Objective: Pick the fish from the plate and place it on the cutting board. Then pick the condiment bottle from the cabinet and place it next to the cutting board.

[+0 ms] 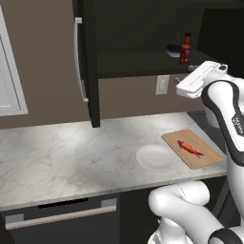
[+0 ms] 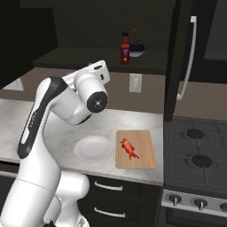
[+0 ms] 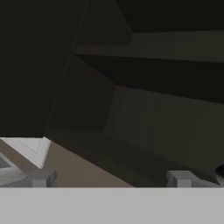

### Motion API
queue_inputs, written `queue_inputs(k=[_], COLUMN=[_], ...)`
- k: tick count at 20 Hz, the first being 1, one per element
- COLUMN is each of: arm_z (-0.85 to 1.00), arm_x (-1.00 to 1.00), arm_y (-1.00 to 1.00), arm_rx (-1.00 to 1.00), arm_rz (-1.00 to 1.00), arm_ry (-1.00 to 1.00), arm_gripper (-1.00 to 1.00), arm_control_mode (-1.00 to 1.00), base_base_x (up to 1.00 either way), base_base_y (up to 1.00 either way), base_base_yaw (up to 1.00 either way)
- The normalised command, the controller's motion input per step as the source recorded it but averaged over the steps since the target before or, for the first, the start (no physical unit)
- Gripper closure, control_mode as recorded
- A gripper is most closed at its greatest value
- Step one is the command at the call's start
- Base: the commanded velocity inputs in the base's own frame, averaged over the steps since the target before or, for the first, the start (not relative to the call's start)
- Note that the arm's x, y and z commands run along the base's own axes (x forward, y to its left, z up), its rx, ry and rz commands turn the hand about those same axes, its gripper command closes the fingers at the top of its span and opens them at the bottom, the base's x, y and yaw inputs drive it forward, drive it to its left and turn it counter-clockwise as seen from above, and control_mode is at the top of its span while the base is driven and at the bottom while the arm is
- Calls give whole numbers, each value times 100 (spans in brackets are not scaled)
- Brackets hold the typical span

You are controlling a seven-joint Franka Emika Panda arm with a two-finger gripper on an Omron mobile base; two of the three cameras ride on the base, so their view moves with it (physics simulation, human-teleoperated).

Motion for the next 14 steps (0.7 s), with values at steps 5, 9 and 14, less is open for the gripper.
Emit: queue_inputs(k=[5,9,14], arm_z=[0,0,1], arm_x=[22,16,10], arm_y=[-28,-26,-24], arm_rx=[0,0,0], arm_rz=[-9,-8,-7], arm_ry=[-2,-2,-3], arm_gripper=[-100,-100,-100], arm_control_mode=[-100,-100,-100], base_base_x=[0,0,0], base_base_y=[0,0,0], base_base_yaw=[0,0,0])
